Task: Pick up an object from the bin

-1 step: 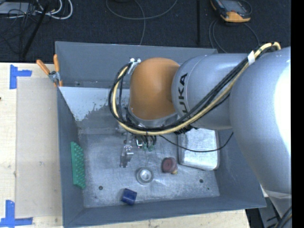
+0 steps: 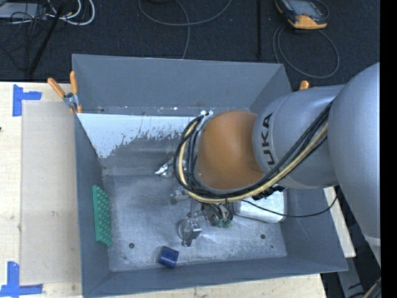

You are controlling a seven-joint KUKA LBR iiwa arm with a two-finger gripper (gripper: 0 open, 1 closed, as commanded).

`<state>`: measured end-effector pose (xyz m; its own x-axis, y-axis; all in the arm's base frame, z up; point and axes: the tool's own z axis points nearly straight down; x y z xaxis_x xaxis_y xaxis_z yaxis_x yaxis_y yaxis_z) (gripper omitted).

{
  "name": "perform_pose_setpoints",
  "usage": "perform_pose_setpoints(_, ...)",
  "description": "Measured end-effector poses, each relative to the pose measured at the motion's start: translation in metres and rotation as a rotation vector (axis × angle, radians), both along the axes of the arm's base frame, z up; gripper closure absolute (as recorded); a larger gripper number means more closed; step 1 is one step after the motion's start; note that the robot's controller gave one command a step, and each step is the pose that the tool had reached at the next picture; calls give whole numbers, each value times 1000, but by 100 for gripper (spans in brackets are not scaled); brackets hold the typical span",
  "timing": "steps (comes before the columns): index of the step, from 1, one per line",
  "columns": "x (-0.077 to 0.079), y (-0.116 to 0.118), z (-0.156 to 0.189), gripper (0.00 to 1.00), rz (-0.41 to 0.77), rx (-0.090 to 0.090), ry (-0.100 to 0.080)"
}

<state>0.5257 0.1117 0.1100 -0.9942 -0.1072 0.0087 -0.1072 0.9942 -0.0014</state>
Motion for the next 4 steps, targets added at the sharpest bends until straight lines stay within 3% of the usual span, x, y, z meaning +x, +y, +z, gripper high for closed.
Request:
perform_pose_setpoints(1,58,-56,-34,0,165,10,-3)
perform_pose_setpoints(2,20,-70,-34,0,59,6,-25)
perform_pose_setpoints(3,13,-71,-32,100,58,4,15)
perform_pose_setpoints(4,32,-116,121,100,284,2,-16)
